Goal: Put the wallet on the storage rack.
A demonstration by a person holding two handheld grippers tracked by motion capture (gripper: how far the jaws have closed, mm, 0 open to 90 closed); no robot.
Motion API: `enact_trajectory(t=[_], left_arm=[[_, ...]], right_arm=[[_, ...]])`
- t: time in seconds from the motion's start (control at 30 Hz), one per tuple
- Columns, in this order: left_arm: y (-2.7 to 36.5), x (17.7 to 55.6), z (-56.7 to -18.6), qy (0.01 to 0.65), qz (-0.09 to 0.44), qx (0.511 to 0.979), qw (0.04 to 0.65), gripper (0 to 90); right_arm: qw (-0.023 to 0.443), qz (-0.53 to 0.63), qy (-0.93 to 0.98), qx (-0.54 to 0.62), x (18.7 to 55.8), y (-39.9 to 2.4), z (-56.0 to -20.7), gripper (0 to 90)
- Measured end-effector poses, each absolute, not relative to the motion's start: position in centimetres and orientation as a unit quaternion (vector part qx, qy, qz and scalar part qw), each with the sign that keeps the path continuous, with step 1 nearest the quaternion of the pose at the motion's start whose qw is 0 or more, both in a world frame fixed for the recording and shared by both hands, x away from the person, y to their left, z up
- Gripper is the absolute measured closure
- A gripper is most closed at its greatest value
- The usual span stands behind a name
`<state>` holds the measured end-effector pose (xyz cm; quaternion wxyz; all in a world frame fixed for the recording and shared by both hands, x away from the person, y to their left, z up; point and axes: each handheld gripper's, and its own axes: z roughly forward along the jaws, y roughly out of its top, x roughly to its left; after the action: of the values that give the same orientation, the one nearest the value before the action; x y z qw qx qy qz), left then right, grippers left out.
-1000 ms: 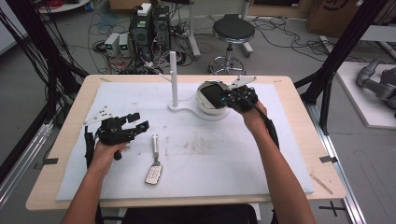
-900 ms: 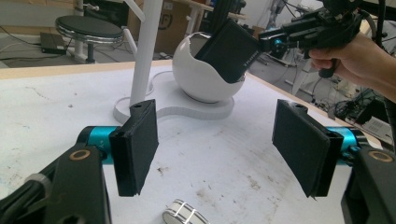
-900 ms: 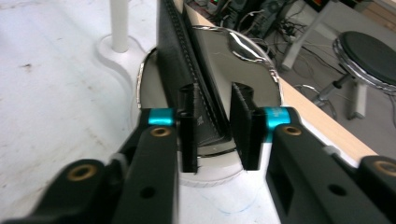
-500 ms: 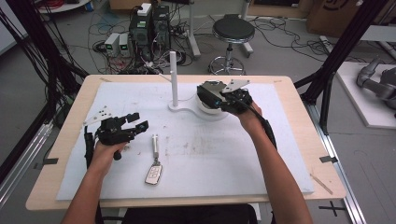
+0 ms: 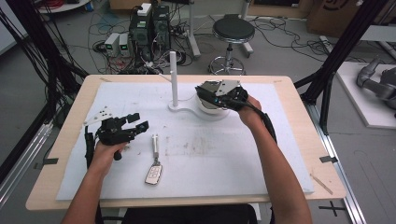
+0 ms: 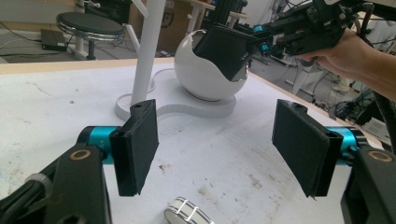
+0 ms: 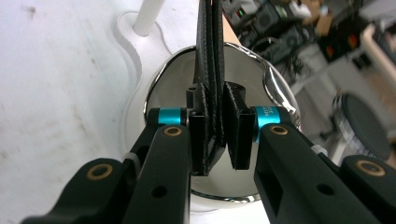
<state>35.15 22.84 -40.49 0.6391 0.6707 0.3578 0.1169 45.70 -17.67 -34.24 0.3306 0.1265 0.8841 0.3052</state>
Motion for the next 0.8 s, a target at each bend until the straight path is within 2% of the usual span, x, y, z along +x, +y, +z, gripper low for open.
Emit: enact_trajectory(t=[0.23, 0.43, 0.5, 0.57, 0.8], left_arm=[[22.9, 35.3, -40.6, 0.362, 0.115, 0.669, 0.639, 31.4], [23.0, 35.2, -40.7, 0.365, 0.114, 0.667, 0.640, 31.4], [23.0, 35.2, -40.7, 0.365, 0.114, 0.667, 0.639, 31.5], [23.0, 35.2, -40.7, 0.364, 0.113, 0.668, 0.639, 31.4], [22.9, 35.2, -40.7, 0.363, 0.111, 0.667, 0.641, 31.6]], right_arm=[[0.351, 0.295, 0.886, 0.073, 46.7, -18.4, -33.8, 81.7], [0.334, 0.283, 0.893, 0.104, 47.5, -19.2, -34.3, 79.8], [0.328, 0.301, 0.887, 0.126, 47.6, -19.6, -34.3, 74.2], [0.310, 0.321, 0.877, 0.177, 47.6, -20.0, -33.9, 58.8], [0.295, 0.329, 0.884, 0.155, 46.9, -19.3, -33.7, 63.8]])
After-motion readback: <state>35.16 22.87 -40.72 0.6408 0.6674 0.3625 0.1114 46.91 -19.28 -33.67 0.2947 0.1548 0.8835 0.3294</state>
